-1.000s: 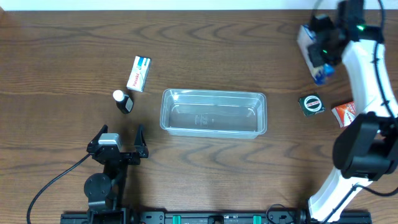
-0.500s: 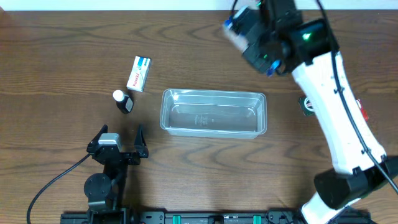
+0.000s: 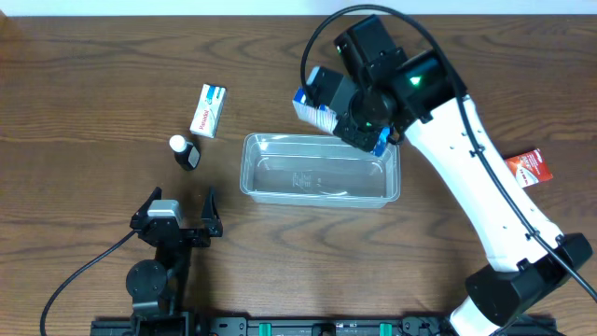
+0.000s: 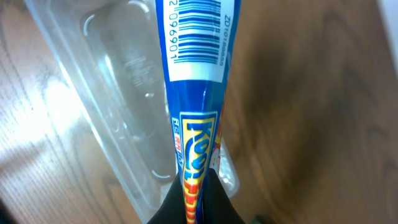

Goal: Pack container
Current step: 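Lift the blue box and carry it over the clear container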

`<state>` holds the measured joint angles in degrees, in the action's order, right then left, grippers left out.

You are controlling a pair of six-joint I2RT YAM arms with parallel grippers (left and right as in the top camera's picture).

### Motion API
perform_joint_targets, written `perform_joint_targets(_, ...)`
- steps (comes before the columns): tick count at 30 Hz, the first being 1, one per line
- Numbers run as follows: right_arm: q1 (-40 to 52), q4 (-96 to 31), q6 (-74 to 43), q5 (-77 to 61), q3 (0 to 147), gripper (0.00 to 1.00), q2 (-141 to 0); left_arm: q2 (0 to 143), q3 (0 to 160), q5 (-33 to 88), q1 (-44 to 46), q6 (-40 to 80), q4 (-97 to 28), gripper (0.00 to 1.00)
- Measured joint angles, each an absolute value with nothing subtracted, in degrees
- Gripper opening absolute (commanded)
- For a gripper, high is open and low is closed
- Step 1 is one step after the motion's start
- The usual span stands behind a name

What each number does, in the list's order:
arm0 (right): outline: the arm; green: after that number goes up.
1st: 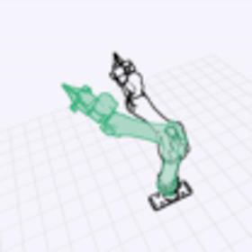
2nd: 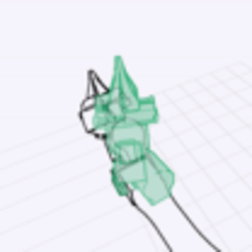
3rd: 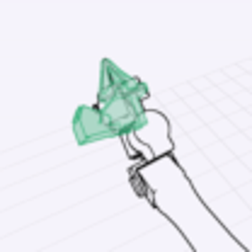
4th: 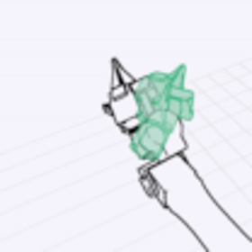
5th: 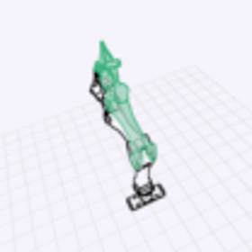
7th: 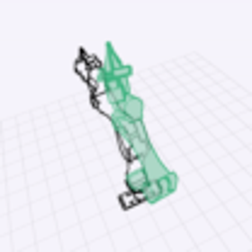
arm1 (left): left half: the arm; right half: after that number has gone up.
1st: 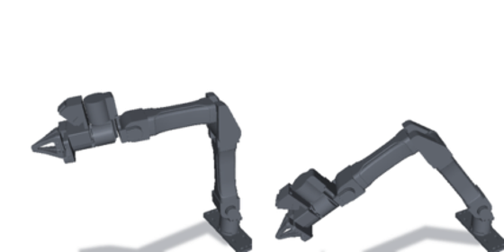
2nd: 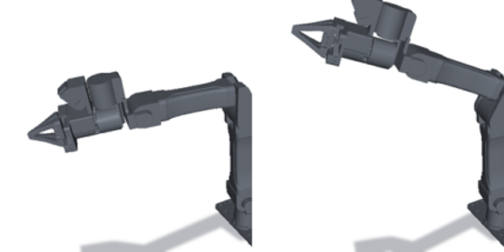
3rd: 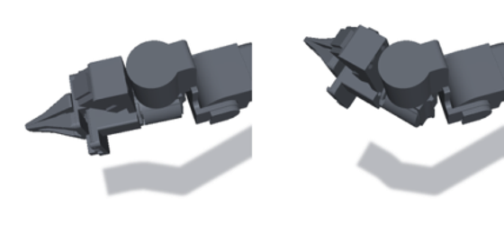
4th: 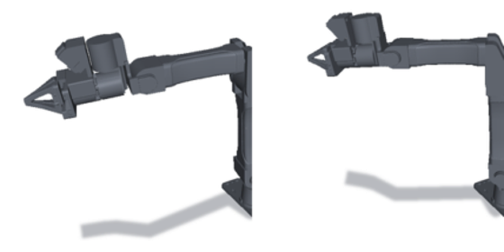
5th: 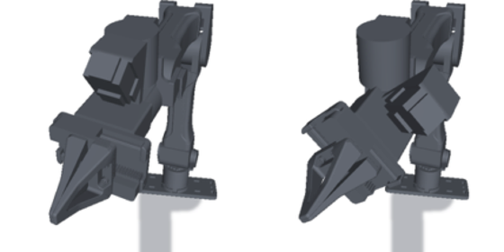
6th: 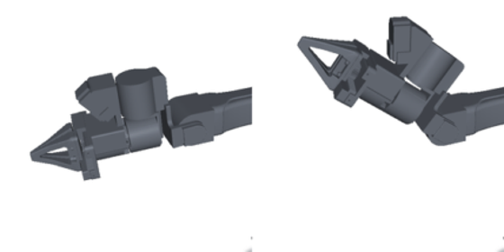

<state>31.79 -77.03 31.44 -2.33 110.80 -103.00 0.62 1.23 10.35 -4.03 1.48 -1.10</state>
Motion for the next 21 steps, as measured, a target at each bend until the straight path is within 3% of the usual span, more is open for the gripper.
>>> perform_joint_targets(17,31.8,-63.7,33.4,-6.9,93.8,0.01,-103.0,0.6,1.2,10.3,-4.0,1.5,-1.1,0.98)
perform_joint_targets(21,31.8,-62.2,35.7,-6.7,91.2,0.06,-103.0,0.6,1.2,10.3,-4.0,1.5,-1.1,0.98)
